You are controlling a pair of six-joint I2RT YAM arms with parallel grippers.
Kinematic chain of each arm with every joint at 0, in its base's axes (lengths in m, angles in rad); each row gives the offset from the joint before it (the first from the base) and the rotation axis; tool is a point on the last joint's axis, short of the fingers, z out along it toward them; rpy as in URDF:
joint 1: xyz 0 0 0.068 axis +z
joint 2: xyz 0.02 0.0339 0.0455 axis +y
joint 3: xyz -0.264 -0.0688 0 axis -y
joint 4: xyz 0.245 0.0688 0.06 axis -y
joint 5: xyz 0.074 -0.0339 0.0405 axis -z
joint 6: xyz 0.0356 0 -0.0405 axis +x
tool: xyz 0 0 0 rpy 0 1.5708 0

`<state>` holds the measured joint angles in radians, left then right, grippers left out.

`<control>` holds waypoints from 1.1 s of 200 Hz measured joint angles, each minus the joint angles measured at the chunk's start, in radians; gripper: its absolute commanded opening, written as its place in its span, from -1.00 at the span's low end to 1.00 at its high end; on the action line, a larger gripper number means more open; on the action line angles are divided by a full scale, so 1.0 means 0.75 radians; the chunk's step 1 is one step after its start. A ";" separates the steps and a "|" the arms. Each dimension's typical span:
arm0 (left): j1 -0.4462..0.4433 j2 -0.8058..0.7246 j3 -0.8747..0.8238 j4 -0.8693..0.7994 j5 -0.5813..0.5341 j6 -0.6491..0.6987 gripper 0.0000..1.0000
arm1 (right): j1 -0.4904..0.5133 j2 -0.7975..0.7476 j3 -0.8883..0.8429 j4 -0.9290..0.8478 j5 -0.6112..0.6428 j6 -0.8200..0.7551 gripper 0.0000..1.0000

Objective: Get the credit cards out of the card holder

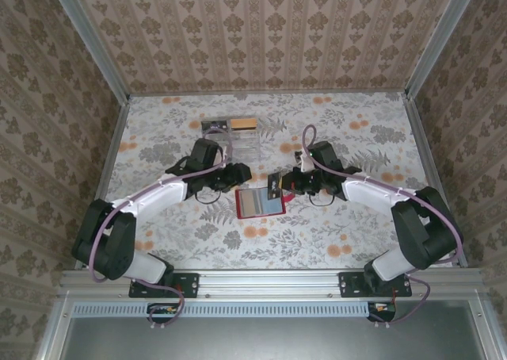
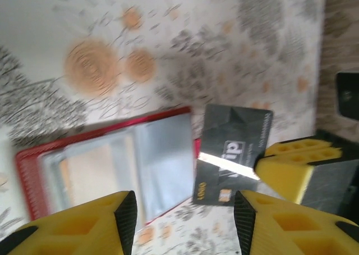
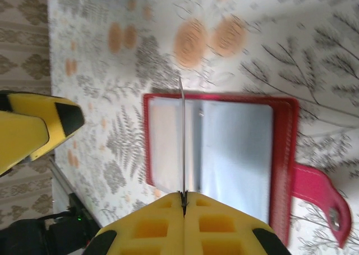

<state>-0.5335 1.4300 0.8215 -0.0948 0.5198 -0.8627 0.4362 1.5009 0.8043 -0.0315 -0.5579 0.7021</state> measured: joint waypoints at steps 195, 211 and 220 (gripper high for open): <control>0.041 -0.004 -0.132 0.562 0.281 -0.355 -0.53 | -0.006 0.000 0.093 0.290 -0.229 0.178 -1.00; 0.040 -0.004 -0.134 0.566 0.281 -0.359 -0.60 | -0.009 0.000 0.093 0.302 -0.235 0.186 -1.00; 0.040 -0.004 -0.135 0.567 0.281 -0.361 -0.63 | -0.009 0.000 0.093 0.307 -0.236 0.186 -1.00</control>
<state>-0.5034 1.4269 0.7200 0.3305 0.7303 -1.1336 0.4294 1.5009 0.8742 0.1986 -0.7349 0.8417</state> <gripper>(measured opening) 0.206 0.060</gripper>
